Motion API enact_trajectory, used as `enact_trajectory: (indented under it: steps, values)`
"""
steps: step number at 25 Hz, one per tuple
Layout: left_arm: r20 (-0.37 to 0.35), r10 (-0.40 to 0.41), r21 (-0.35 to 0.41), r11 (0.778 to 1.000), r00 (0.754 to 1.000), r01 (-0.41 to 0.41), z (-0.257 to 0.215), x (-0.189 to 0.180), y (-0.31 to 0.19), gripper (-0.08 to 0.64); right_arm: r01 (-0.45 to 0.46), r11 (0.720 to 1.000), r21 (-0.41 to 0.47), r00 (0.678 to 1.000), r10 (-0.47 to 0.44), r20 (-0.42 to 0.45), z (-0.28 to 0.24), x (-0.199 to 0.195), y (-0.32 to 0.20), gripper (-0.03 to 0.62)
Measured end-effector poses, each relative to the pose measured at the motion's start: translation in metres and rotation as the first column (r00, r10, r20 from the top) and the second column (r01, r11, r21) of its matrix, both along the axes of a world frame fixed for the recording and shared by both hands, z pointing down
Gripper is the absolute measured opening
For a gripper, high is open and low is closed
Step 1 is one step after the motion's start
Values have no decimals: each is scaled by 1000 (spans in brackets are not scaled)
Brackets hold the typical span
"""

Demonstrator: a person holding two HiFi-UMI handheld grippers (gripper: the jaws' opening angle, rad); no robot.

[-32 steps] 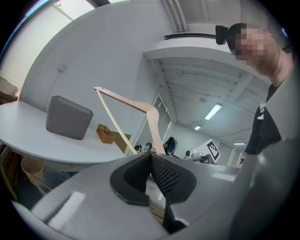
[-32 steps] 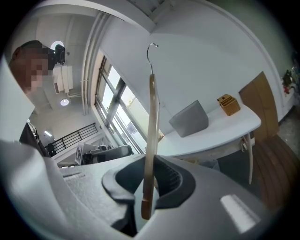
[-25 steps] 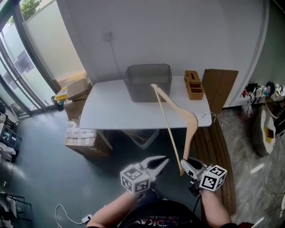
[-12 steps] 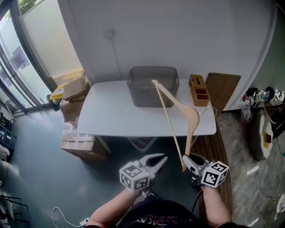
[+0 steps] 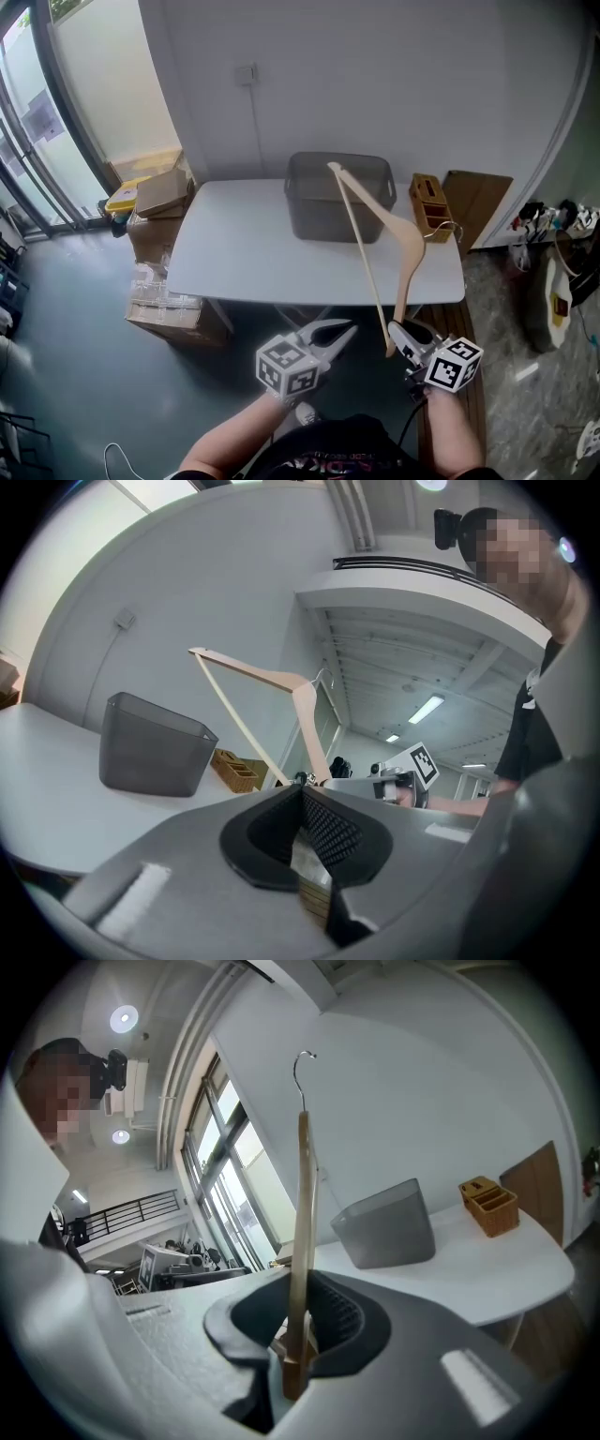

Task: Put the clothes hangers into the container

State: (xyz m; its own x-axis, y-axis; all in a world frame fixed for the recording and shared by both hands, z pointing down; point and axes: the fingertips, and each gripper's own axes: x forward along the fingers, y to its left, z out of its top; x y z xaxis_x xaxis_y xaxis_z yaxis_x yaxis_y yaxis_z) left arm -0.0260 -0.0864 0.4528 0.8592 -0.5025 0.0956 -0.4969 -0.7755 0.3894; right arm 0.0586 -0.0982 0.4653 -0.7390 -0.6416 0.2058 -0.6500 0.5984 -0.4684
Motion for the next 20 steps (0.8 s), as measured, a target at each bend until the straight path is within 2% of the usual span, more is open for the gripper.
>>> enact_trajectory:
  steps: [14,20]
  values:
    - [-18,-63,5,998,998,63,-9,-50,-22,2,9,1000,29,997,-7,-73,-13,-20,-46,57]
    - [-16,-83,1,997,996,83,-5,-46,-46,2,30,998,49,995,-25,-97,-16,-13,-83,55]
